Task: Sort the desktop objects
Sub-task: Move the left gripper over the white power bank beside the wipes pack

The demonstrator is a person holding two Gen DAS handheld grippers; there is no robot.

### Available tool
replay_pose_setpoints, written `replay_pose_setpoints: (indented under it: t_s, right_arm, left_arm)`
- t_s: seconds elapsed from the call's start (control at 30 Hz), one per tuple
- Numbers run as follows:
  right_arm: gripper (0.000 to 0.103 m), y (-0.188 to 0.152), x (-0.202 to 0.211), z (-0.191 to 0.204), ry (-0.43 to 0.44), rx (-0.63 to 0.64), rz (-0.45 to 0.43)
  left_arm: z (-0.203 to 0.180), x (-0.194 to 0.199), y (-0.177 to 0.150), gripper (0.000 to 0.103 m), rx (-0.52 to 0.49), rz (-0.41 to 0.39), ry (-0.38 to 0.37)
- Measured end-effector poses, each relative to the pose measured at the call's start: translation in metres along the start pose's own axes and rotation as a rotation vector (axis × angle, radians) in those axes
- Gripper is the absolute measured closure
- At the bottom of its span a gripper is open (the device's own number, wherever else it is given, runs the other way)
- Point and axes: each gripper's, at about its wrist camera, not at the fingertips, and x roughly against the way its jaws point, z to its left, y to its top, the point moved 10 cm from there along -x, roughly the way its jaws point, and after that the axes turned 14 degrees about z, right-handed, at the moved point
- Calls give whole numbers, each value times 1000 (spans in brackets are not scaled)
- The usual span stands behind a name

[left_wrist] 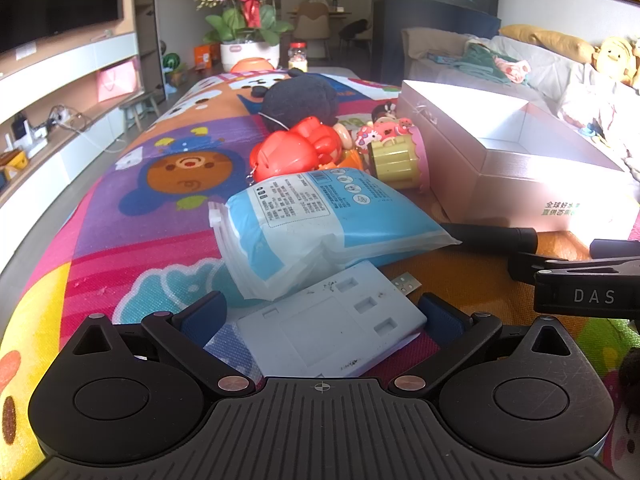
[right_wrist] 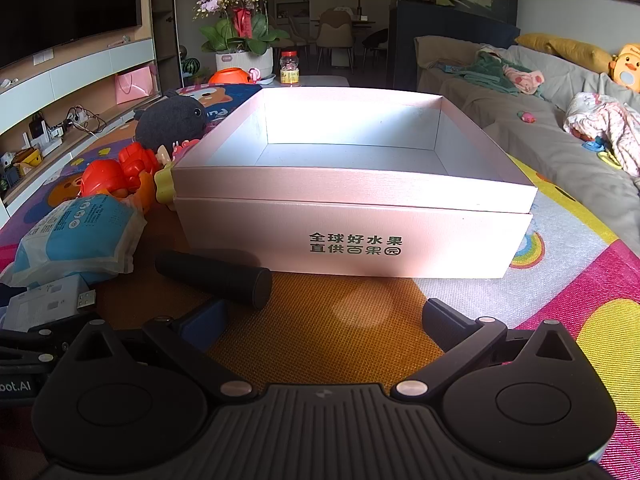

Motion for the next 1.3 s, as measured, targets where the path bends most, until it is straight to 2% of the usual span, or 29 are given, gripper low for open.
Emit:
replay_pose_setpoints:
  t_s: [0.5,0.63,0.77,1.0,1.07,1.13,1.17,1.2,1.3]
  right_arm:
    - [0,0,-1,1,0,4,2]
    - [0,-3,1,3,21,26,52]
    - [0,-13,5,4,27,41,62]
    - [0,-13,7,-1,36,56,100]
    - [0,-13,8,-1,38,60,106]
    - [0,-14,12,4,77,100,145]
    - [0,-15,16,11,119,130,154]
    - [0,-14,22,17,138,135,120]
    - [0,-4,27,26,57,165,4]
  left_arm:
    - [-2,-1,3,0,2,8,5]
    - [-4,0,1,0,-4,22,3]
    - [-5,-1,1,0,-17,35,-2]
    - [-3,1,0,0,-67,62,-50]
    - [1,9,0,0,-40,28,-95]
    - [9,26,3,0,-18,-68,-117]
    - [14,36,4,0,-24,-124,-87]
    - [18,41,6,0,-34,-163,-54]
    - [29,56,8,0,-45,-245,18]
